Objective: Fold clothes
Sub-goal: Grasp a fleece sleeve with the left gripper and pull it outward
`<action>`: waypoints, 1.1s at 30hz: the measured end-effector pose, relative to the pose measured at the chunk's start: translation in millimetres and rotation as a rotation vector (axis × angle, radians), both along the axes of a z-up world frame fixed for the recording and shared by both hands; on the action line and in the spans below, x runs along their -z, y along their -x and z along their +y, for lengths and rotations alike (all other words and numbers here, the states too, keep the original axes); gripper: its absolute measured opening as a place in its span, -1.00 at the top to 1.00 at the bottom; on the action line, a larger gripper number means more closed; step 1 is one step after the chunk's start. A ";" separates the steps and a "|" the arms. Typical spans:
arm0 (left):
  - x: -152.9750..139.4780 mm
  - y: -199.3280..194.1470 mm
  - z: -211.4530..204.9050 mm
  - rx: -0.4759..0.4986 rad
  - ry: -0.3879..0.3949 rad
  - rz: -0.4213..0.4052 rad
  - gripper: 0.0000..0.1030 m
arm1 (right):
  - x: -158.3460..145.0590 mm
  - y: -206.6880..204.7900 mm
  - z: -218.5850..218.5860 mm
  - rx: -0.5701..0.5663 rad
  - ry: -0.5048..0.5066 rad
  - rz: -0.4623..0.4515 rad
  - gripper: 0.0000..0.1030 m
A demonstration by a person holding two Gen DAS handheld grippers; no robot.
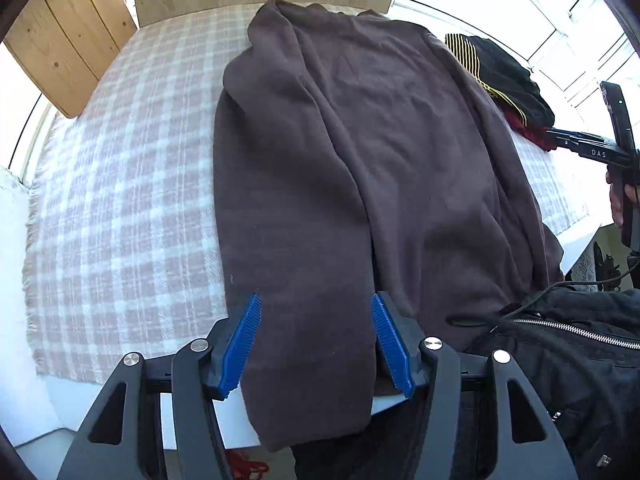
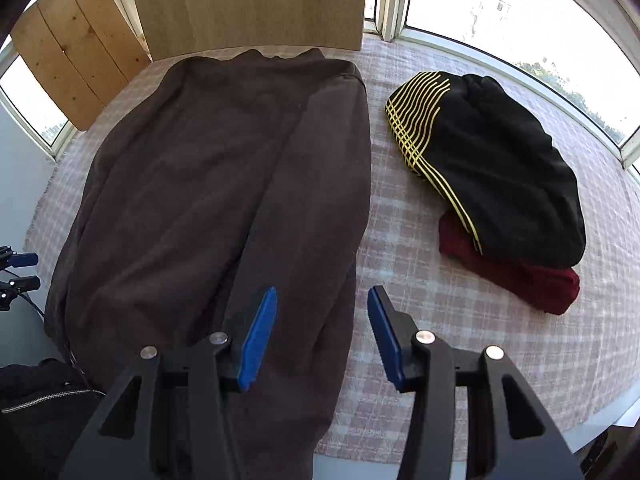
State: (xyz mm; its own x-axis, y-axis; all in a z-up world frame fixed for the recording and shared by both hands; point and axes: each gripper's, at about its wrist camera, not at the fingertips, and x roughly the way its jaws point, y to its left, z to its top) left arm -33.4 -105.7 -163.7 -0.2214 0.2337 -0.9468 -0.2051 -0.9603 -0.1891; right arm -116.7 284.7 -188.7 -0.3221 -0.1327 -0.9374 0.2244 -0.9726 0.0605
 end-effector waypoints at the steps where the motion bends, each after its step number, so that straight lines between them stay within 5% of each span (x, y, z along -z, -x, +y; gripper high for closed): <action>1: 4.2 -3.7 5.0 0.007 0.001 0.000 -0.08 | 5.7 -4.5 2.1 0.016 0.008 -0.015 0.08; 7: 27.1 -5.6 26.6 0.066 0.035 -0.010 -0.06 | 19.4 -25.9 -6.0 0.008 -0.005 -0.051 0.08; 10: 38.2 -0.9 24.5 0.069 0.039 -0.036 0.35 | 19.3 -36.9 -11.0 -0.009 -0.015 -0.047 0.08; 14: 32.8 6.2 -2.0 0.001 -0.076 -0.060 0.83 | 20.4 -48.7 -8.9 0.006 0.006 -0.049 0.08; 21: 3.4 11.8 -43.5 -0.086 -0.089 0.007 0.87 | 18.0 -52.2 -38.1 -0.032 0.055 -0.055 0.08; 28: -6.9 13.7 -75.6 -0.135 -0.036 0.062 0.87 | 51.2 -47.6 -65.5 -0.058 0.028 -0.113 0.09; 29: -7.6 15.0 -81.6 -0.150 -0.026 0.067 0.87 | 56.4 -46.1 -64.2 -0.046 0.039 -0.124 0.28; 30: -8.3 16.4 -87.7 -0.165 -0.017 0.071 0.87 | 60.1 -44.8 -60.7 -0.032 0.060 -0.138 0.78; 33: -9.2 20.4 -111.8 -0.238 0.022 0.088 0.87 | 59.0 -41.3 -39.5 0.033 0.132 -0.158 0.93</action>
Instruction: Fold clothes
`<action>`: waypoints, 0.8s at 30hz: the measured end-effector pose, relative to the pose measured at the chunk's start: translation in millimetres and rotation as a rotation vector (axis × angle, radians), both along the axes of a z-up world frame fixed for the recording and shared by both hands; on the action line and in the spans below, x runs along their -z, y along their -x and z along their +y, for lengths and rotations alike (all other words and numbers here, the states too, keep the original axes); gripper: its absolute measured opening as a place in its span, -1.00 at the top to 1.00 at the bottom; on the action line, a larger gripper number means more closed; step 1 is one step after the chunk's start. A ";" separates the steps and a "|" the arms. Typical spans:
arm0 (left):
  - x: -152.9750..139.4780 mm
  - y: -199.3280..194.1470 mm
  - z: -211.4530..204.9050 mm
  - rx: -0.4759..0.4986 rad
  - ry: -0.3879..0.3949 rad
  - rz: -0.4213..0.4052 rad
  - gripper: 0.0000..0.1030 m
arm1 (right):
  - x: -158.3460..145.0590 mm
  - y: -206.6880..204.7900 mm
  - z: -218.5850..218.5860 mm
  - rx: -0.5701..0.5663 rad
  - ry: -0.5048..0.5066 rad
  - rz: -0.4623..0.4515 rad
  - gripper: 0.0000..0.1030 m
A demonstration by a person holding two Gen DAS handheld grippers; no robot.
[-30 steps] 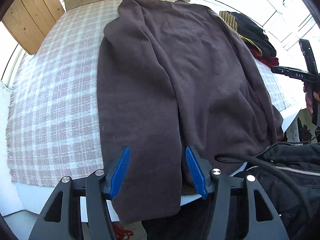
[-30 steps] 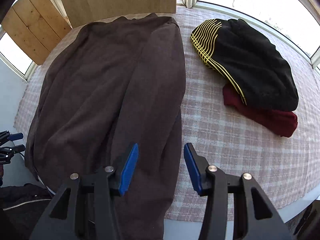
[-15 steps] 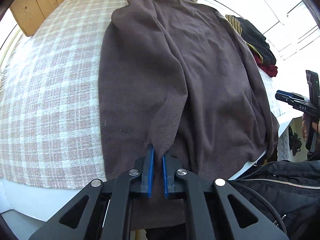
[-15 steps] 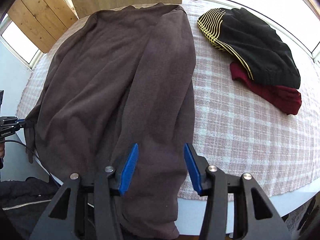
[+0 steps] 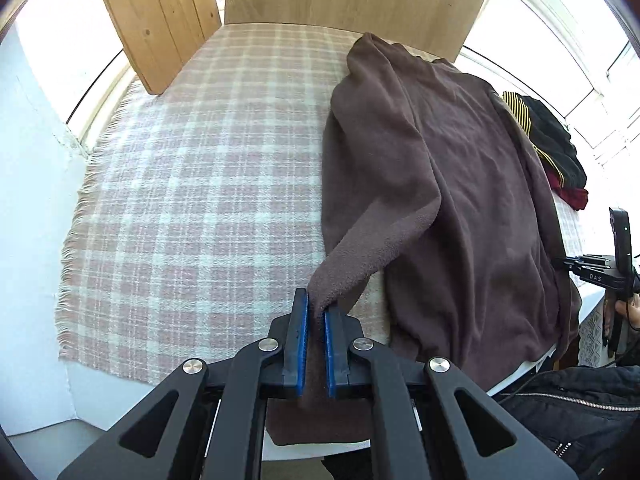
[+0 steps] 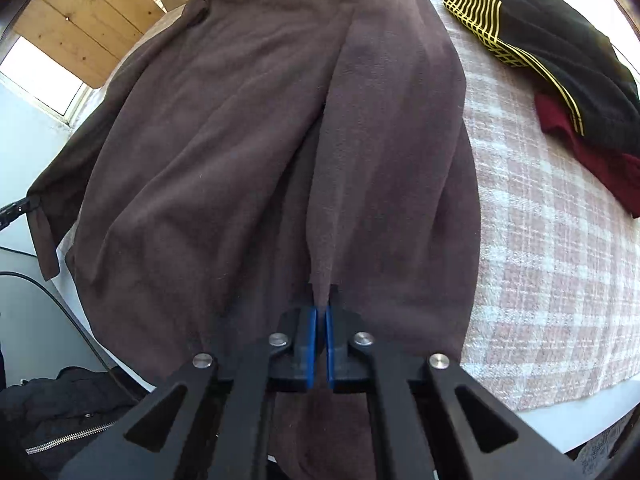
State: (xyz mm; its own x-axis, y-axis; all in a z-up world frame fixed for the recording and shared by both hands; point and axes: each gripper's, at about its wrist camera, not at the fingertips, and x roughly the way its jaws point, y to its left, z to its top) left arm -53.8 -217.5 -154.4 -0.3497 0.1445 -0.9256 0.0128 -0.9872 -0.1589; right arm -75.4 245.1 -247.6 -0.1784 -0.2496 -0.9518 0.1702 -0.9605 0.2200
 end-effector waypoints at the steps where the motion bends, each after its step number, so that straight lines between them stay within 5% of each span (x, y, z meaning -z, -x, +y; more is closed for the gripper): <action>1: -0.2 1.1 -9.6 -0.035 0.018 0.004 0.87 | -5.9 1.0 10.3 0.025 -0.004 0.014 0.93; 8: 6.9 23.3 -68.1 -0.209 0.213 0.007 0.82 | -63.2 16.6 112.1 0.244 -0.215 0.160 0.94; 11: 13.1 28.5 -76.8 -0.235 0.284 -0.001 0.74 | -71.4 33.1 165.7 0.356 -0.331 0.149 0.94; 12: 15.4 29.5 -78.9 -0.247 0.291 -0.002 0.68 | -67.8 40.8 178.8 0.372 -0.359 0.118 0.93; 14: 19.6 31.0 -81.9 -0.272 0.294 -0.001 0.16 | -59.8 53.0 199.0 0.395 -0.398 0.065 0.75; 17: 19.2 27.5 -80.7 -0.289 0.301 0.011 0.14 | -57.6 53.9 199.2 0.374 -0.501 0.060 0.40; 19: 10.7 17.8 -75.3 -0.270 0.300 0.024 0.15 | -69.5 45.3 189.9 0.351 -0.525 0.103 0.37; 24: -5.6 -3.4 -31.6 -0.068 0.186 0.033 0.14 | -114.4 0.4 141.8 0.245 -0.414 0.221 0.30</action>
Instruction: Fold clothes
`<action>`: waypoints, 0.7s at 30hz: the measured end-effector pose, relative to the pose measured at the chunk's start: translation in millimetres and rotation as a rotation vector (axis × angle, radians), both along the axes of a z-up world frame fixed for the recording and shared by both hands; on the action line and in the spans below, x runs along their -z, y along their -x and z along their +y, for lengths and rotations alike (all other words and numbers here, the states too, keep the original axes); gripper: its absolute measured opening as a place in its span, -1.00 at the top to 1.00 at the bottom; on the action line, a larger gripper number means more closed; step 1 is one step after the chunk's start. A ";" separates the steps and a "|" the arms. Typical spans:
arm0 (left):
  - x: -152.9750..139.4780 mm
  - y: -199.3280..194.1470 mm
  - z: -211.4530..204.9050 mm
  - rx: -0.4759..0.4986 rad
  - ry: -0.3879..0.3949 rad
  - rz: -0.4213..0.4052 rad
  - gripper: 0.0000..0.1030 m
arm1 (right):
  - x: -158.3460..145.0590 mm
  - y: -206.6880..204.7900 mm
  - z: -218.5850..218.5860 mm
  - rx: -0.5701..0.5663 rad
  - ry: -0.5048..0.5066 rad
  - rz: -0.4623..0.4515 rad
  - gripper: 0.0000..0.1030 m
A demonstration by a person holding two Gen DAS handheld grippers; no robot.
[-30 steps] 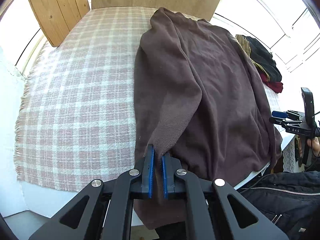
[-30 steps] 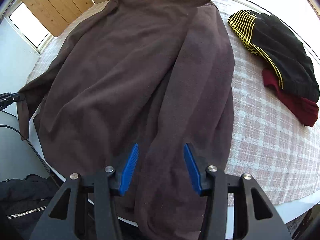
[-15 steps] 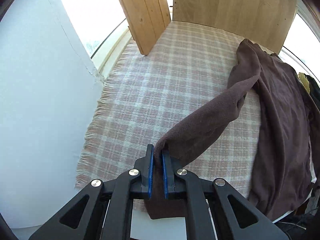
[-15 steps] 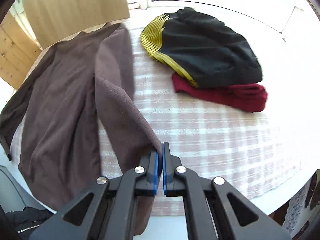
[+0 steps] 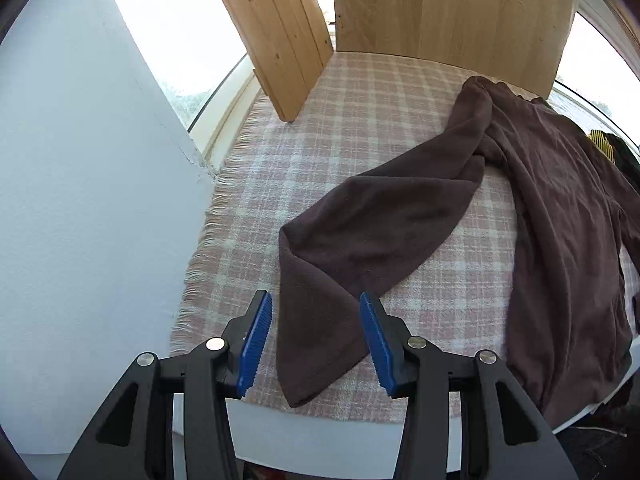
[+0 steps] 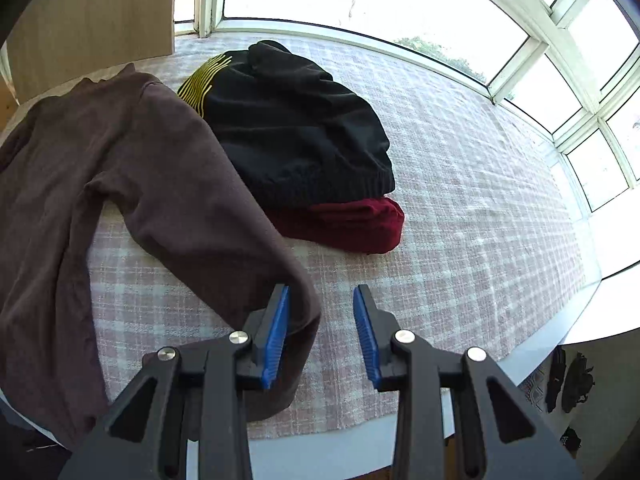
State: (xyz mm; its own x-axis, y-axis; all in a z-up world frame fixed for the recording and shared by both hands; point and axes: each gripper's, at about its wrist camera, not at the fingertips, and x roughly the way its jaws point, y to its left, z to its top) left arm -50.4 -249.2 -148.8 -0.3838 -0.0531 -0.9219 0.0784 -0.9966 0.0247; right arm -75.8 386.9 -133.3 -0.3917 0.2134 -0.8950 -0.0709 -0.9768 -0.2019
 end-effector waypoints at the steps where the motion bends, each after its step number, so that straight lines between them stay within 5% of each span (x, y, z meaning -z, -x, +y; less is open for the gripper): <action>1: 1.7 -4.5 14.3 0.051 -0.035 -0.013 0.14 | -2.3 -10.6 -13.8 -0.044 0.054 -0.004 0.27; 6: 25.8 -26.8 86.7 0.274 -0.170 -0.113 0.14 | 23.2 -55.3 -96.8 -0.187 0.201 -0.085 0.25; 15: 55.7 -49.3 139.3 0.431 -0.144 -0.237 0.15 | 72.3 -101.6 -132.1 -0.192 0.208 -0.169 0.25; 21: 58.5 -55.5 155.6 0.489 -0.138 -0.252 0.74 | 79.3 -116.4 -134.6 -0.167 0.233 -0.188 0.25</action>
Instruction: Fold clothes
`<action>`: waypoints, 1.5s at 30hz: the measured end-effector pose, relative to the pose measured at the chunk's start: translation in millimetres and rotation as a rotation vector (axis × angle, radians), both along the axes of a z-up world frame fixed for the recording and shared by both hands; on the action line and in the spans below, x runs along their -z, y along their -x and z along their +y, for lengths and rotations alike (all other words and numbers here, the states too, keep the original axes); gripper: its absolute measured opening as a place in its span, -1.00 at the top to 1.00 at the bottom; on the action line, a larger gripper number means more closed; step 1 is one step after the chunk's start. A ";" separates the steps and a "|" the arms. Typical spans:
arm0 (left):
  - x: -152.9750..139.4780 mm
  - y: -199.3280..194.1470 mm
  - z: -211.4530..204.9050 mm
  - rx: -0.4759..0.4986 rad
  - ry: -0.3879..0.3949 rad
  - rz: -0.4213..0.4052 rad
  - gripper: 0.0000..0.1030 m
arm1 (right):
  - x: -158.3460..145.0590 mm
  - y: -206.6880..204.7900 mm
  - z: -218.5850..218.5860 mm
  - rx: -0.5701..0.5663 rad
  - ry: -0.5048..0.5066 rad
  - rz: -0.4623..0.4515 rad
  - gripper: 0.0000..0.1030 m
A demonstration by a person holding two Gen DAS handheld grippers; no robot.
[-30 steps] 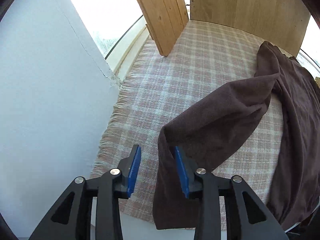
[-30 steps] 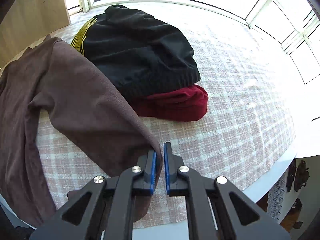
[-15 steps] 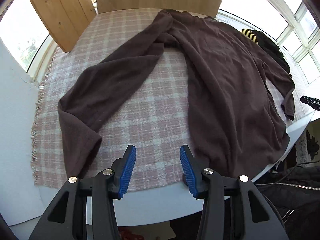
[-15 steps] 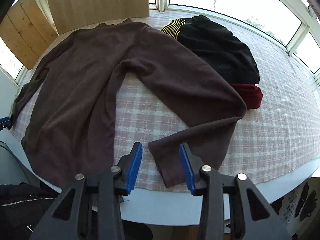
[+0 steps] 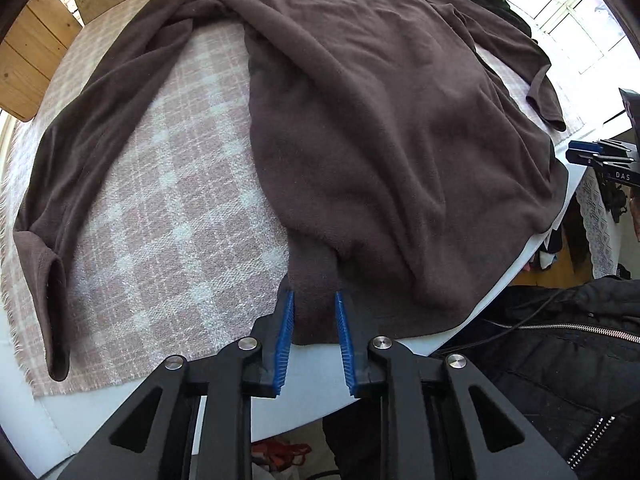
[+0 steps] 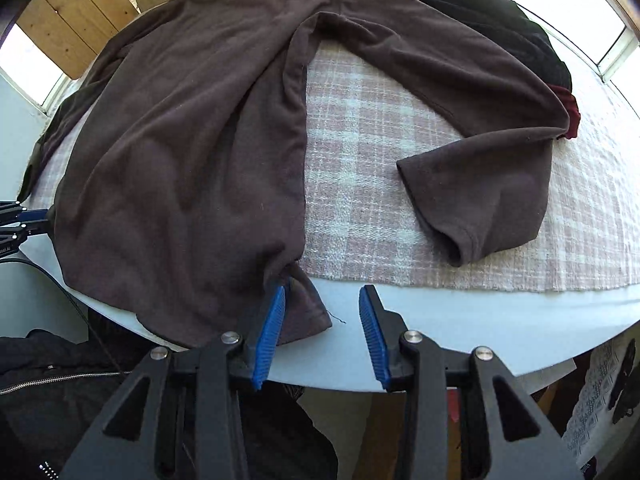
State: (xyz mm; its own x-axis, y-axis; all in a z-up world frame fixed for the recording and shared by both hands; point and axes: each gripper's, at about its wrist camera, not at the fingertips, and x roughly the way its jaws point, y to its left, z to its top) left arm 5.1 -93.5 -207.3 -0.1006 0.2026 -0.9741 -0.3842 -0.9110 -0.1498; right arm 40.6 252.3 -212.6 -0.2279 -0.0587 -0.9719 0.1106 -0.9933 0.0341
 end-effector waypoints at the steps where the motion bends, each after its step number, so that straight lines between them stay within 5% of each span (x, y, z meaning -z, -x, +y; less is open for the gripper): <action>1: 0.6 -0.1 -0.5 -0.004 -0.009 -0.003 0.81 | 1.1 -1.4 -0.2 0.004 0.003 -0.001 0.25; 16: -17.0 -5.9 0.1 -0.052 -0.085 0.023 0.90 | 32.4 -3.2 -9.9 0.005 0.030 -0.046 0.27; 18: -19.5 -7.1 0.3 -0.059 -0.094 0.029 0.90 | 32.5 -5.2 -8.1 0.031 0.088 -0.045 0.85; 20: -21.9 -9.1 0.5 -0.066 -0.098 0.038 0.91 | 32.3 -7.3 -4.9 0.066 0.152 -0.050 0.86; 31: -87.0 -47.3 -49.4 -0.238 -0.093 0.209 0.92 | -58.3 -54.8 20.3 0.231 0.328 0.182 0.87; 34: -69.3 -56.7 -61.7 -0.278 -0.023 0.194 1.00 | -44.7 -61.3 27.0 0.278 0.297 0.157 0.87; 38: -1.5 -68.4 -84.8 -0.347 0.047 0.045 1.00 | 22.1 -48.9 21.1 0.275 0.256 -0.044 0.85; 40: -3.6 -66.7 -88.1 -0.351 0.058 0.062 1.00 | 26.2 -45.0 15.0 0.243 0.165 -0.074 0.81; 45: -44.7 -19.6 -91.6 -0.294 0.050 0.180 0.92 | -25.0 -32.2 25.9 0.212 0.083 0.010 0.67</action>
